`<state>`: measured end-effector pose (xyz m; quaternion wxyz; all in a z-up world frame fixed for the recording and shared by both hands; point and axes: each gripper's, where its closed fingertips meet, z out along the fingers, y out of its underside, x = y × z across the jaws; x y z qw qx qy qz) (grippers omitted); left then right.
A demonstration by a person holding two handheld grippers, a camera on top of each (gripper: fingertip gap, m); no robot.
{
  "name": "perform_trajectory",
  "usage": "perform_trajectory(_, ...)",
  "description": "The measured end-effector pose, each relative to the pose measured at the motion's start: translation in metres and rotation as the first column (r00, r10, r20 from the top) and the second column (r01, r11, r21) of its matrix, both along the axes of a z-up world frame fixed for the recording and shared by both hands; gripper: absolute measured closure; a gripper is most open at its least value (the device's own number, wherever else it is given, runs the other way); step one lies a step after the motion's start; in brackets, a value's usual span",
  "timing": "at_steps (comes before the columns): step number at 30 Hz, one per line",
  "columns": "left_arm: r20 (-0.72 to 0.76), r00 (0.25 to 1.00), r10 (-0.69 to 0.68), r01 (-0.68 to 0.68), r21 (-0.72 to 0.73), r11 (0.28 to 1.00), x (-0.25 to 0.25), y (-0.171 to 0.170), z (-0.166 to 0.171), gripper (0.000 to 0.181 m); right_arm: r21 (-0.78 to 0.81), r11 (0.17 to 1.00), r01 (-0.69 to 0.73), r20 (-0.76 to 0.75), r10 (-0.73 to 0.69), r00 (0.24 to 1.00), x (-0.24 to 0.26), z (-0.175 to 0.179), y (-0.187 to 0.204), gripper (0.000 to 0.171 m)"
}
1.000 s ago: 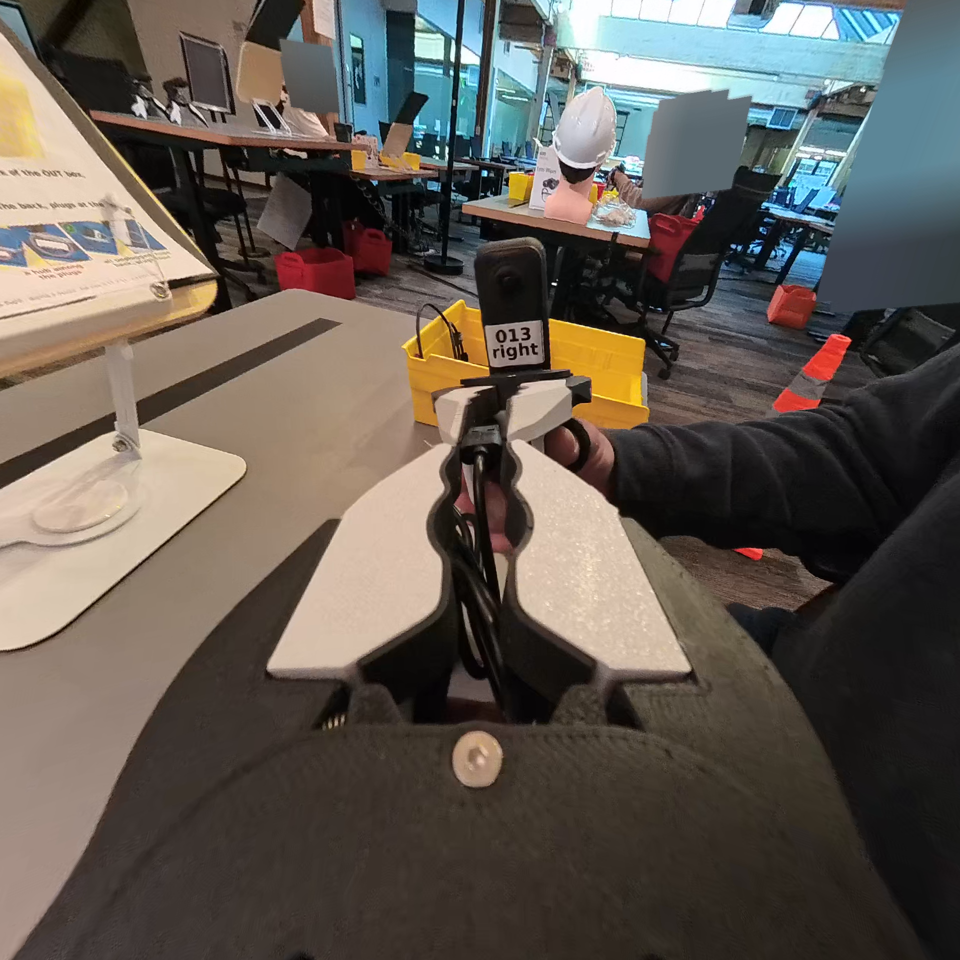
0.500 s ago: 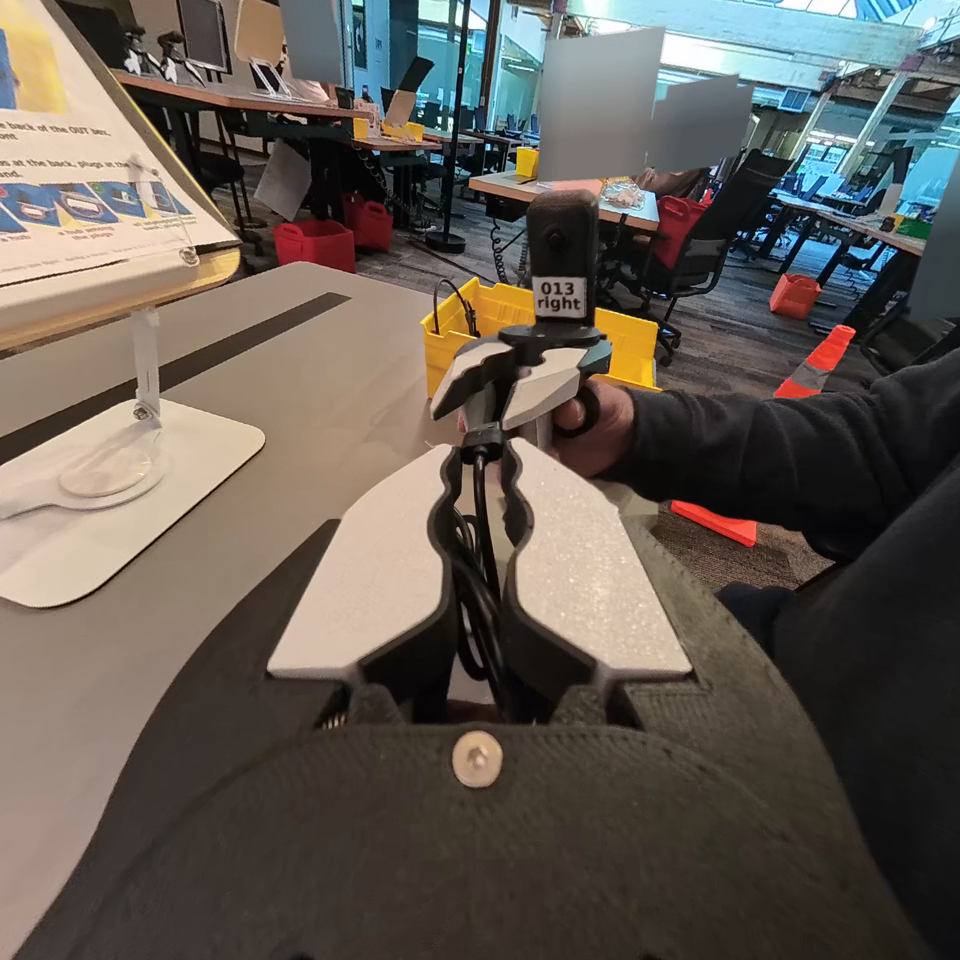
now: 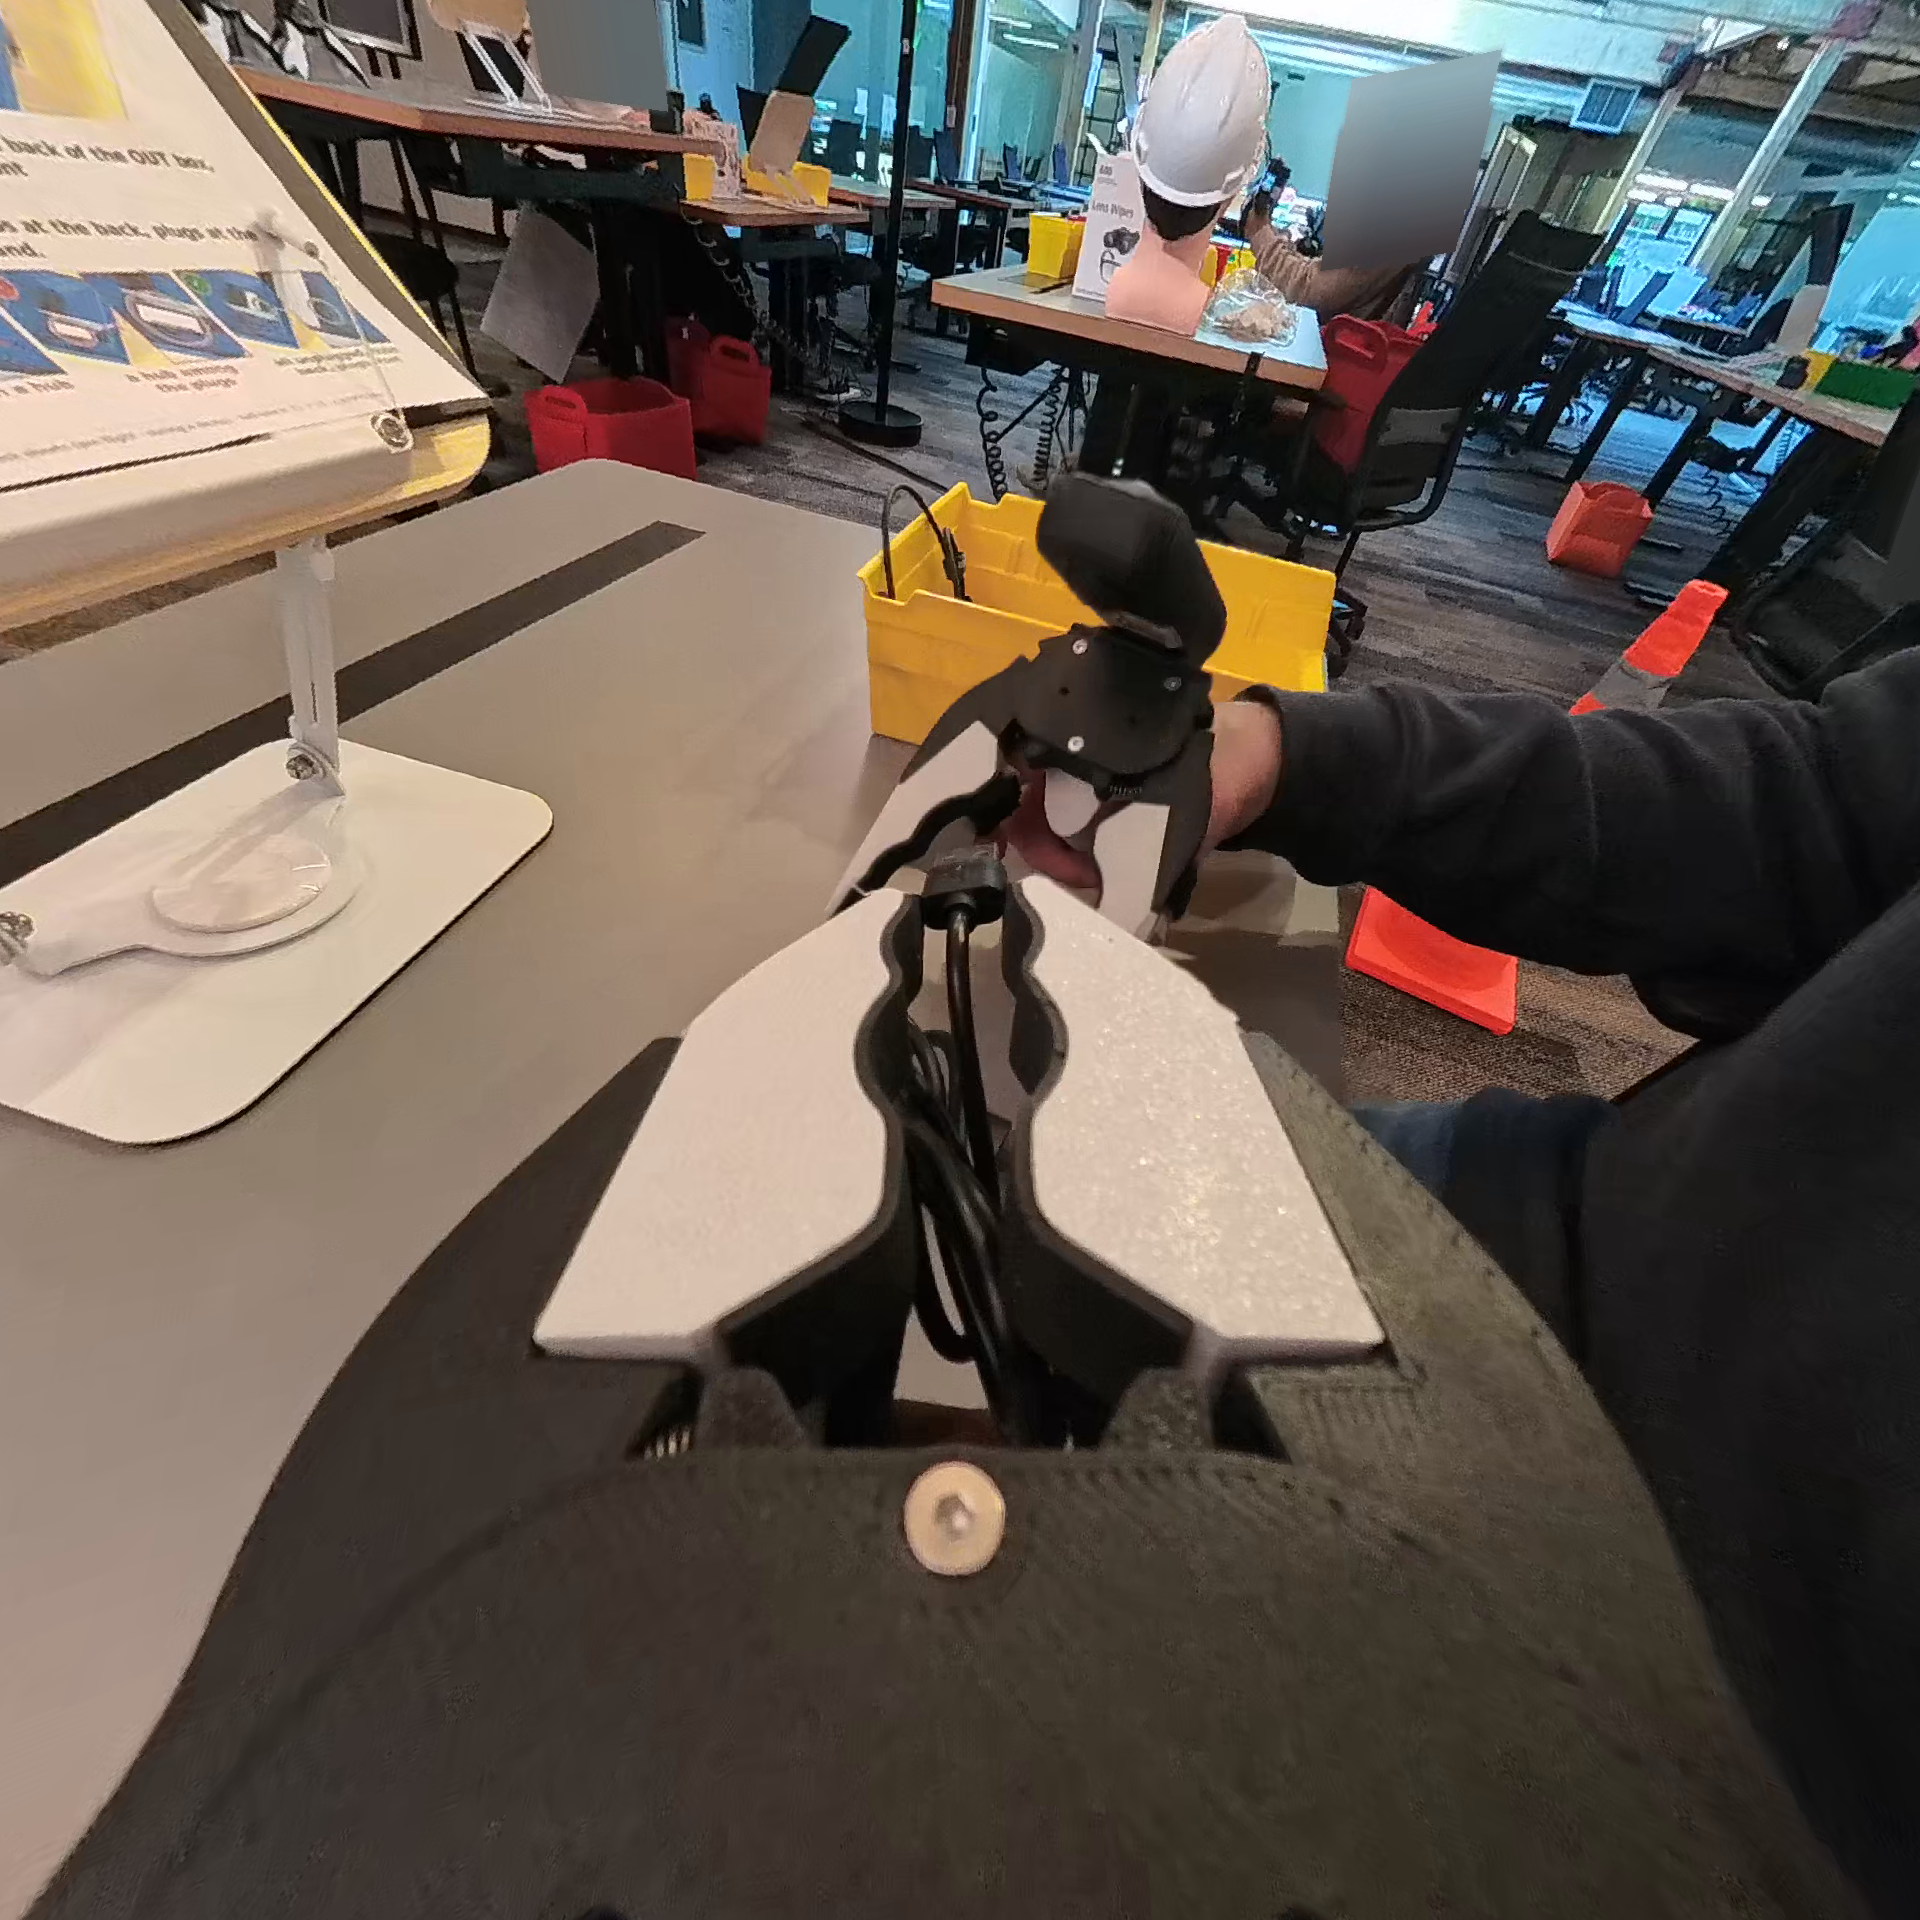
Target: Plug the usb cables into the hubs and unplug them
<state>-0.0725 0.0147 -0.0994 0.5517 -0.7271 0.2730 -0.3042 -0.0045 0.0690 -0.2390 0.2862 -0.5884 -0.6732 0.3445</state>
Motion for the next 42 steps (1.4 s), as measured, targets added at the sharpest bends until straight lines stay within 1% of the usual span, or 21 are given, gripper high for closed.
perform_trajectory(2, -0.005, 1.000, -0.001, 0.001, -0.003, 1.000, -0.001, 0.001, -0.002, 0.167, 0.020, 1.000, -0.019, 0.064, 0.018, 0.998, -0.003, -0.017, -0.002, 0.050)
perform_trajectory(7, -0.002, 1.000, -0.010, 0.010, -0.023, 1.000, -0.001, 0.001, -0.008, 0.167, 0.099, 0.992, -0.082, 0.211, 0.059, 0.976, -0.011, -0.049, 0.003, 0.040)
perform_trajectory(9, -0.005, 1.000, -0.012, 0.012, -0.024, 1.000, 0.000, 0.000, -0.009, 0.167, 0.108, 0.989, -0.097, 0.203, 0.073, 0.976, -0.017, -0.049, 0.004, 0.041)
perform_trajectory(14, 0.001, 1.000, -0.017, 0.017, -0.029, 0.999, -0.002, 0.001, -0.010, 0.167, 0.100, 0.981, -0.168, 0.195, 0.146, 0.970, -0.022, -0.048, 0.002, 0.054)
perform_trajectory(19, 0.000, 1.000, -0.020, 0.020, -0.034, 0.999, -0.002, 0.001, -0.013, 0.167, 0.097, 0.976, -0.196, 0.162, 0.179, 0.970, -0.030, -0.047, -0.001, 0.055)
perform_trajectory(24, 0.000, 1.000, -0.016, 0.016, -0.038, 0.999, -0.004, 0.002, -0.015, 0.167, 0.086, 0.979, -0.186, 0.126, 0.174, 0.977, -0.030, -0.046, 0.000, 0.055)
perform_trajectory(28, -0.003, 1.000, -0.017, 0.017, -0.041, 0.999, -0.003, 0.003, -0.017, 0.167, 0.027, 0.981, -0.191, 0.038, 0.190, 0.981, -0.030, -0.032, -0.003, 0.055)
perform_trajectory(32, -0.009, 1.000, -0.014, 0.013, -0.044, 0.999, -0.002, 0.004, -0.017, 0.167, -0.074, 0.975, -0.210, -0.121, 0.200, 0.972, -0.033, -0.002, -0.010, 0.055)
perform_trajectory(38, -0.007, 1.000, -0.011, 0.011, -0.040, 0.999, 0.001, 0.005, -0.014, 0.167, -0.184, 0.947, -0.263, -0.330, 0.193, 0.924, -0.030, 0.046, -0.013, 0.055)
perform_trajectory(42, -0.007, 1.000, -0.010, 0.010, -0.033, 0.999, 0.004, 0.005, -0.010, 0.167, -0.225, 0.927, -0.298, -0.426, 0.182, 0.886, -0.028, 0.070, -0.015, 0.055)
